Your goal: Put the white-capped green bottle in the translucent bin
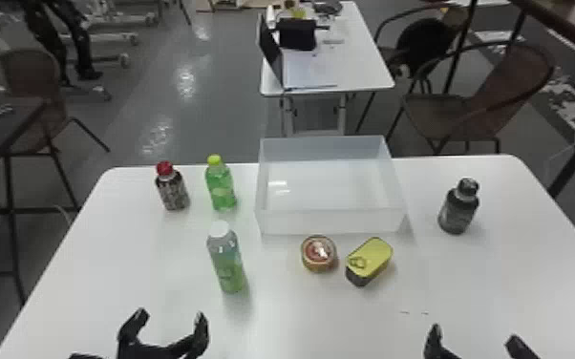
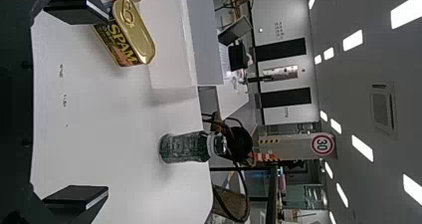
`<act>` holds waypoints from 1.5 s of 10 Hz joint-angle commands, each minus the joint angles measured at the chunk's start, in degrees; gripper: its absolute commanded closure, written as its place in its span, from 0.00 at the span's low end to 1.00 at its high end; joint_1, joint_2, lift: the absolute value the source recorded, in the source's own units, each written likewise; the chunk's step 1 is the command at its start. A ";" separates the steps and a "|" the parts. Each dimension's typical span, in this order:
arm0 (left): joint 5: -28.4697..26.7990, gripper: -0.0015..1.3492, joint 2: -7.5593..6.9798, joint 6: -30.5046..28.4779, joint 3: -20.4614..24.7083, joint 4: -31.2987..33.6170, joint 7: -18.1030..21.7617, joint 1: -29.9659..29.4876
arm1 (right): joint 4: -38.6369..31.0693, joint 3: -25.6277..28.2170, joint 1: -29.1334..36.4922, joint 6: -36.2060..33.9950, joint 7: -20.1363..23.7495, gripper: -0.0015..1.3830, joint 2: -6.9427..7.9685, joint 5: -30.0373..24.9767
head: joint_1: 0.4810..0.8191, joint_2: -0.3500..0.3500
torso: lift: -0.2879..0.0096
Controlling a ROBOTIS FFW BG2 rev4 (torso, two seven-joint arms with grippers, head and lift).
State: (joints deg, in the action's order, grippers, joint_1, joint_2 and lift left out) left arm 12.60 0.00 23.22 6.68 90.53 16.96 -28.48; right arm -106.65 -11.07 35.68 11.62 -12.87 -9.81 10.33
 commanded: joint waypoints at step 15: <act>-7.86 0.07 -3.96 -8.63 -1.58 -18.63 13.28 20.48 | 0.75 -0.44 -3.08 -3.89 1.00 0.06 1.19 1.10 | 0.63 0.53 | 0.78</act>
State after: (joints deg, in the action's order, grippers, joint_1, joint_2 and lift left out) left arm 5.01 -3.64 14.63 5.49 73.51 30.17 -9.15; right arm -106.21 -11.52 32.92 7.69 -11.93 -8.96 11.46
